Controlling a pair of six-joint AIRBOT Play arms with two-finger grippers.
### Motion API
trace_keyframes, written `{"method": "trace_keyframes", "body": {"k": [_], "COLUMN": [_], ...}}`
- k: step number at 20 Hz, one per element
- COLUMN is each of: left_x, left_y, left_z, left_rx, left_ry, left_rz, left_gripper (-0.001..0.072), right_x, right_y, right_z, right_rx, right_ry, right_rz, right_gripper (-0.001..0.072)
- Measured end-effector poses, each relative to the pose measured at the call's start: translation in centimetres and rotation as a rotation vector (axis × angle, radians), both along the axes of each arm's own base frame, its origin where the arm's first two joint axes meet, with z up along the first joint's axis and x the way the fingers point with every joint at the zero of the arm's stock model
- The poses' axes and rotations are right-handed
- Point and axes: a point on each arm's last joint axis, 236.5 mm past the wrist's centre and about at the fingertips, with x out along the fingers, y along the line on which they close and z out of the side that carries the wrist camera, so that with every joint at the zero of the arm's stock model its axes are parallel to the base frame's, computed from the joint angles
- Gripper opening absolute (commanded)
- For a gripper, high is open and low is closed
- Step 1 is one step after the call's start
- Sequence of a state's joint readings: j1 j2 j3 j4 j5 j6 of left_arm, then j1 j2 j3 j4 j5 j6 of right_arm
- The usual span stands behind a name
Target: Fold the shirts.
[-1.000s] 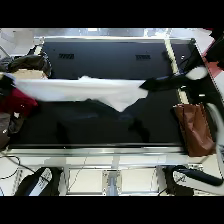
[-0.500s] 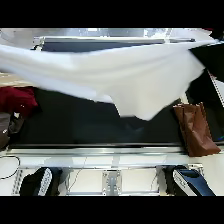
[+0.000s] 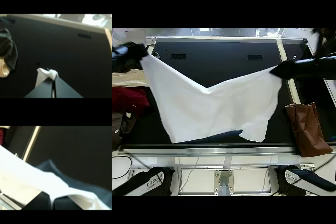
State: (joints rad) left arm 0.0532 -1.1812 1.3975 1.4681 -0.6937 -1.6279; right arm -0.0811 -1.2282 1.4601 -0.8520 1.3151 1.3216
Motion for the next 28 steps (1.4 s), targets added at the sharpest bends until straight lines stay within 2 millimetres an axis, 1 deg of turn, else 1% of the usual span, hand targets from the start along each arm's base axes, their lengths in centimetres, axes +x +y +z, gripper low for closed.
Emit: {"method": "trace_keyframes", "body": {"k": [1,2,3,4,5,6,7,8,9,10,11,12,13,14,15,16,17,18,19,20,21,22,23,24,26,27,28], "left_x": [1.8,3.3,4.7,5.8,6.9,7.8,8.6,9.2,9.5,9.4,9.0,8.1,7.0,5.3,3.4,1.0,-1.4,-4.3,-7.0,-10.0,-13.0,-15.7,-18.1,-20.4,-23.6,-24.5,-25.1], "left_y": [0.1,0.2,0.2,0.2,0.3,0.4,0.5,0.8,1.4,2.3,3.3,4.6,6.1,7.8,9.5,11.5,13.3,15.2,16.7,18.1,19.1,19.6,19.8,19.5,18.1,17.0,15.7], "left_z": [-3.5,-6.4,-9.1,-11.1,-12.3,-12.5,-12.0,-11.0,-9.3,-7.1,-4.7,-2.2,0.4,3.0,5.1,6.9,8.1,8.8,8.7,7.7,6.1,4.3,2.0,-0.7,-6.2,-8.8,-11.3], "left_rx": [-0.001,-0.007,-0.019,-0.038,-0.062,-0.08,-0.098,-0.106,-0.118,-0.121,-0.123,-0.126,-0.121,-0.112,-0.09,-0.061,-0.031,0.004,0.029,0.042,0.034,0.006,-0.044,-0.114,-0.257,-0.337,-0.426], "left_ry": [0.06,0.102,0.132,0.142,0.132,0.104,0.058,0.017,-0.037,-0.092,-0.144,-0.191,-0.235,-0.271,-0.29,-0.296,-0.295,-0.282,-0.253,-0.212,-0.17,-0.139,-0.112,-0.088,-0.05,-0.031,-0.014], "left_rz": [0.009,0.018,0.029,0.044,0.062,0.076,0.088,0.097,0.11,0.125,0.141,0.165,0.189,0.222,0.255,0.298,0.343,0.397,0.449,0.507,0.567,0.626,0.686,0.745,0.828,0.849,0.86], "left_gripper": [0.0008,0.0016,0.0029,0.0258,0.0554,0.0623,0.0623,0.0624,0.0623,0.0623,0.0622,0.0622,0.0622,0.0622,0.0622,0.0621,0.0622,0.0621,0.0621,0.0621,0.0621,0.0621,0.0621,0.0621,0.0621,0.0621,0.0621], "right_x": [1.3,2.8,4.1,5.6,7.1,8.7,10.5,12.0,13.6,14.9,15.9,16.5,16.7,16.5,15.8,14.8,13.4,11.9,10.2,8.5,6.6,5.0,3.3,2.0,0.0,-0.4,-0.5], "right_y": [-0.1,-0.2,-0.2,-0.2,-0.1,-0.1,-0.5,-0.9,-1.8,-2.8,-4.0,-5.6,-7.3,-9.2,-11.4,-13.5,-15.8,-17.8,-19.9,-21.8,-23.6,-25.1,-26.3,-27.2,-27.9,-27.8,-27.2], "right_z": [-3.6,-7.4,-10.5,-13.3,-15.3,-16.8,-17.4,-17.3,-16.6,-15.3,-13.6,-11.4,-8.9,-6.6,-4.1,-2.0,0.2,1.8,3.0,3.7,4.1,3.8,2.8,1.6,-2.5,-4.8,-7.3], "right_rx": [0.012,0.026,0.039,0.059,0.082,0.109,0.125,0.136,0.138,0.136,0.13,0.111,0.086,0.056,0.018,-0.021,-0.063,-0.103,-0.145,-0.177,-0.203,-0.218,-0.224,-0.217,-0.155,-0.098,-0.013], "right_ry": [0.077,0.147,0.193,0.225,0.238,0.23,0.201,0.162,0.114,0.065,0.015,-0.039,-0.089,-0.134,-0.178,-0.211,-0.24,-0.258,-0.26,-0.255,-0.243,-0.225,-0.193,-0.168,-0.104,-0.076,-0.048], "right_rz": [-0.018,-0.045,-0.074,-0.112,-0.152,-0.198,-0.244,-0.282,-0.315,-0.341,-0.357,-0.367,-0.374,-0.385,-0.402,-0.42,-0.442,-0.465,-0.491,-0.519,-0.554,-0.591,-0.627,-0.664,-0.742,-0.786,-0.834], "right_gripper": [0.0068,0.0249,0.0413,0.0416,0.0415,0.0416,0.0416,0.0415,0.0415,0.0413,0.0411,0.0409,0.0409,0.0409,0.0409,0.0409,0.0409,0.0409,0.0409,0.0409,0.041,0.041,0.041,0.041,0.0411,0.0411,0.041]}}
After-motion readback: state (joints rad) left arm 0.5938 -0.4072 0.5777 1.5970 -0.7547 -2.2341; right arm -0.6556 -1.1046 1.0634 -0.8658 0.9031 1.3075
